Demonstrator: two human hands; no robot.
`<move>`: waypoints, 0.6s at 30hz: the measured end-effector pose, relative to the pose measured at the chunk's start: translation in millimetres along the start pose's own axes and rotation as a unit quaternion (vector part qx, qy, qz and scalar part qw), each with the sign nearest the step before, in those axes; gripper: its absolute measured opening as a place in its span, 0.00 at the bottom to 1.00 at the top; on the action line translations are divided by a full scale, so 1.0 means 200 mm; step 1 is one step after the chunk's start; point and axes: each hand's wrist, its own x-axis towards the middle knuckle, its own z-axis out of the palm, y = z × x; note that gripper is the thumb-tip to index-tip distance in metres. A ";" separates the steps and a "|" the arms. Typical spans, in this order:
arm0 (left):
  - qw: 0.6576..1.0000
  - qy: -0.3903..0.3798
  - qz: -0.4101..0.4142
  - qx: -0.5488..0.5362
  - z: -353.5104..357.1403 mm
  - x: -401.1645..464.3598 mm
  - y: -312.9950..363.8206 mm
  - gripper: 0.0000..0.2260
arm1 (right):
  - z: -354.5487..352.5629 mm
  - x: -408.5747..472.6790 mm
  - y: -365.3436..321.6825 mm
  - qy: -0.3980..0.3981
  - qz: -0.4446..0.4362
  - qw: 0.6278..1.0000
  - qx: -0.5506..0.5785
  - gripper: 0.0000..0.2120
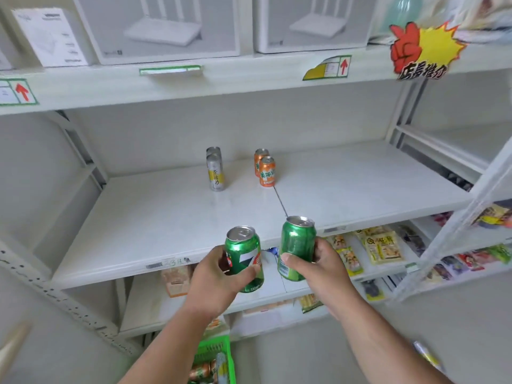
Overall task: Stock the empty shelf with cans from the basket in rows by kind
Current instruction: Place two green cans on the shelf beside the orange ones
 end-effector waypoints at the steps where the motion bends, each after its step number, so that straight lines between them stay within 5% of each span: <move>1: 1.000 -0.001 -0.003 0.002 0.09 0.03 0.05 0.16 | -0.09 0.05 0.00 0.001 0.000 1.000 -0.002 0.22; 9: 0.999 0.021 -0.030 -0.015 0.59 0.25 0.31 0.16 | -0.58 0.40 0.01 0.008 0.021 0.999 -0.037 0.22; 18: 0.999 0.009 -0.041 -0.019 0.68 0.47 0.30 0.15 | -0.66 0.62 0.00 0.015 0.037 0.998 -0.056 0.20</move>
